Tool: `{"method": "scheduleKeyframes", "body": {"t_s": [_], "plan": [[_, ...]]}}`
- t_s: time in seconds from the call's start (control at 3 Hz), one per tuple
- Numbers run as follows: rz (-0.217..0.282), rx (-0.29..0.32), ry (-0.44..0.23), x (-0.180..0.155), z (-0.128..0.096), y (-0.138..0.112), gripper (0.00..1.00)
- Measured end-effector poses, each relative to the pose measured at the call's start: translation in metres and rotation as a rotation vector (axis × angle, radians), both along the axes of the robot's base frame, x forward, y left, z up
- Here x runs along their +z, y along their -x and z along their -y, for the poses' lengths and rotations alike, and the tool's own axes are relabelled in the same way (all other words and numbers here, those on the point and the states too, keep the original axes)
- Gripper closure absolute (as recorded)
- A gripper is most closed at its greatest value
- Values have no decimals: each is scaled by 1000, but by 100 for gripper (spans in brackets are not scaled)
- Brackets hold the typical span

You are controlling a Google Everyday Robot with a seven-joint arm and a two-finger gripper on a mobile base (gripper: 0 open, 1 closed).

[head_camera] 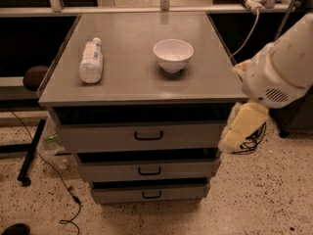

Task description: Open top drawer

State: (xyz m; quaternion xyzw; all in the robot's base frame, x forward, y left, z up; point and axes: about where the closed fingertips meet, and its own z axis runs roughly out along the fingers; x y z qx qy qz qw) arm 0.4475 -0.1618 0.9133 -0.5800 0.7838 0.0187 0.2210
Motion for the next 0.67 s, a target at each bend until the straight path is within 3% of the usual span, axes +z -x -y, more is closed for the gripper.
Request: {"method": "scheduleKeyframes", "body": {"t_s": [0.33, 0.67], "plan": [[10, 14, -61, -40, -38, -15, 0], [3, 43, -80, -73, -68, -33, 0]]}}
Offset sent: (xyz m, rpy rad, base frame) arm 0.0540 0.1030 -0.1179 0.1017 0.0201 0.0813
